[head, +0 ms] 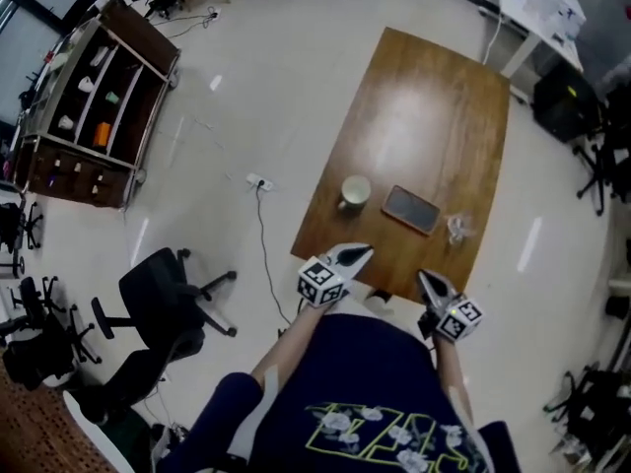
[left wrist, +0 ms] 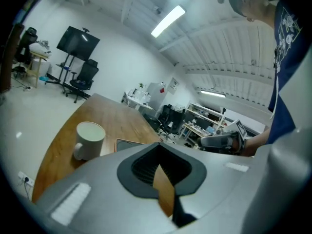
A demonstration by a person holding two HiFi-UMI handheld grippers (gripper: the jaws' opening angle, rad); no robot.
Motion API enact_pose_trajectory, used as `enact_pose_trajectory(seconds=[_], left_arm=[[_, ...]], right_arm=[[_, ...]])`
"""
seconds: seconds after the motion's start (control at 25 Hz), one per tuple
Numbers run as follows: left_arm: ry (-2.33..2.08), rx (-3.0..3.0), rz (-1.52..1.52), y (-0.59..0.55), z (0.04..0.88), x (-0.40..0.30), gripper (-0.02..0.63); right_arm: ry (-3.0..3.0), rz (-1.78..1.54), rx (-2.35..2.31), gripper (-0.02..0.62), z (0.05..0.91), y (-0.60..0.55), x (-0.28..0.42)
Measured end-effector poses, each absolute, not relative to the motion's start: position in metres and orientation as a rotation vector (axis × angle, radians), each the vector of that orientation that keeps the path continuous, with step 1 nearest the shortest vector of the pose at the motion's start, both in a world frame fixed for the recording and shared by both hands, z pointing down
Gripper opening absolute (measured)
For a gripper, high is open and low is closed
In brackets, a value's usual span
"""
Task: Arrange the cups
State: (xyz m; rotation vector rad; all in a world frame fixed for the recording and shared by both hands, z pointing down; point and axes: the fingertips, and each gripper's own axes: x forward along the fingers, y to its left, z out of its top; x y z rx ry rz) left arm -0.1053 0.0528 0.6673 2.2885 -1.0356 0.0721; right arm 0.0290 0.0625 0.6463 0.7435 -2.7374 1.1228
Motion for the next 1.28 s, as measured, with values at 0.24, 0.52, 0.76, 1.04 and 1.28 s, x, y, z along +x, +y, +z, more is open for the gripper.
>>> enact_pose_trajectory(seconds=[0.24, 0.52, 0.76, 1.04, 1.28], left_arm=[[-1.292, 2.252, -0.018, 0.004, 0.658, -0.158, 0.128], [-1.1, 2.495, 0.96, -0.051, 0.727, -0.155, 0.416], [-1.0, 2.316, 1.352, -0.102, 0.816, -0.175, 0.501], [-1.047, 2.281, 1.196, -0.116, 0.812, -0.169, 0.451], [-0.897, 2.514, 1.205, -0.141, 0.769, -0.093, 0.451]], right_arm=[[-2.727, 1.115, 0.772, 0.001, 0.644, 0.055, 0.035], [-2.722, 1.109, 0.797, 0.002, 0.645, 0.06, 0.038], [-2.705, 1.09, 0.853, 0.002, 0.653, 0.063, 0.056], [-2.659, 1.123, 0.948, 0.002, 0.669, 0.075, 0.071], [-2.635, 1.125, 1.036, 0.002, 0.676, 0.085, 0.08]])
